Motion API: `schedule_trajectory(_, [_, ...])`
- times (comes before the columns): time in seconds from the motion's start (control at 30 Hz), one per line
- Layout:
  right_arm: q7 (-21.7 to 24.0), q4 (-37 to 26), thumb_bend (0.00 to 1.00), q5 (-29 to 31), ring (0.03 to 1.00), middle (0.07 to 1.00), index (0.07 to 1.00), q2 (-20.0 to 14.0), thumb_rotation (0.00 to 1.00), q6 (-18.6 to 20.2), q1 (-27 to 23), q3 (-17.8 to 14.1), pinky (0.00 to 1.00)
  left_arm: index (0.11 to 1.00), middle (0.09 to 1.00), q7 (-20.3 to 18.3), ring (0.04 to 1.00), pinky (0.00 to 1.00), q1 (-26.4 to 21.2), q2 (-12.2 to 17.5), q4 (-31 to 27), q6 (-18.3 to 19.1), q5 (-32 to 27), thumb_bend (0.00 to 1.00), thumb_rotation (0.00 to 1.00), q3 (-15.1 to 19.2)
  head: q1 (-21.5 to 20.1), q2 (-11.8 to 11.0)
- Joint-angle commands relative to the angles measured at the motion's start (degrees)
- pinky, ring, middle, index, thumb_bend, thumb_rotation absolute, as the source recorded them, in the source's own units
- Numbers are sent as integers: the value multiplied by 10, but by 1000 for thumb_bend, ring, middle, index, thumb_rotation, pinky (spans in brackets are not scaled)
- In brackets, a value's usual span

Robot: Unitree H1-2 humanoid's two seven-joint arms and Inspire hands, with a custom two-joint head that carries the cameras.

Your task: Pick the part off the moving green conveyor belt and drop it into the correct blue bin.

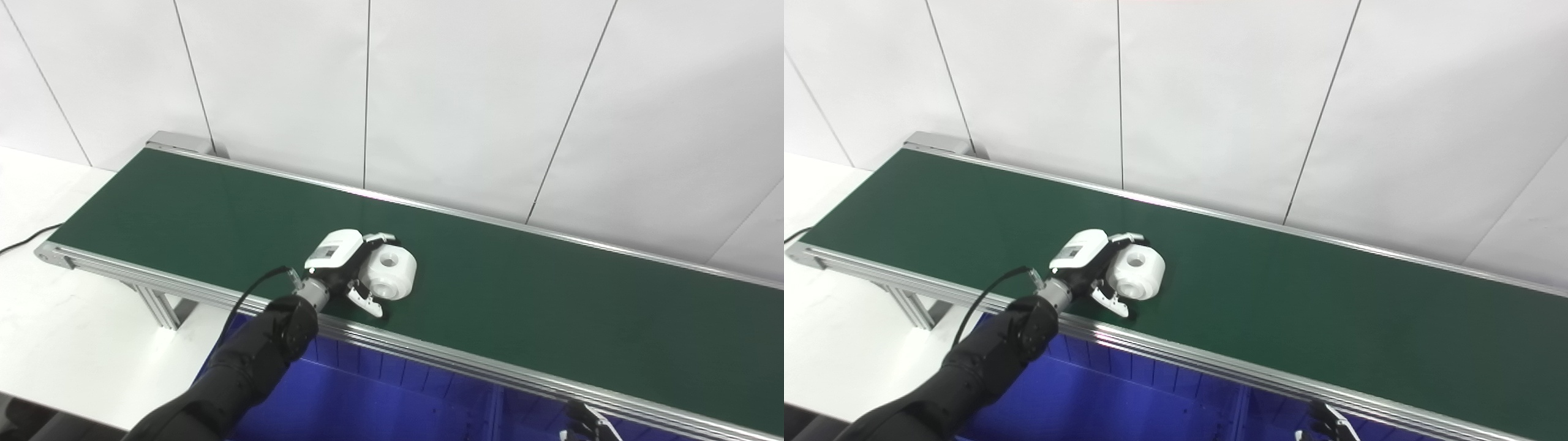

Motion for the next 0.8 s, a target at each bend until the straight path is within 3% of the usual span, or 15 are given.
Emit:
schedule_trajectory(0.0, [-12,-20,650,0,727,760,760,-8,783,-31,-2,0,647,574,518,20,430,416,-24,-9,-3,-28,-15,509,0,2,-1,2])
schedule_trajectory(0.2, [-11,-19,664,2,725,755,757,-9,783,-31,-2,-2,637,545,498,9,410,447,-8,-25,-24,-23,-49,493,0,18,-4,7])
schedule_trajectory(0.47, [-1,-30,631,6,725,759,762,-6,758,-31,3,-3,637,543,497,-8,409,460,17,-22,-58,-38,-78,493,0,30,-22,19])
schedule_trajectory(0.6, [5,-43,648,4,725,766,769,2,772,-31,8,-4,629,542,496,-40,412,455,55,-11,-127,-36,-104,494,0,41,-67,26])
schedule_trajectory(0.63, [9,-50,656,4,734,768,767,7,758,-29,10,-7,633,540,497,-50,414,458,68,-8,-152,-36,-111,494,0,44,-100,36])
schedule_trajectory(0.77, [29,-72,661,8,746,771,771,21,747,-22,20,-12,637,528,506,-89,423,476,130,5,-242,-51,-142,496,0,47,-131,46])
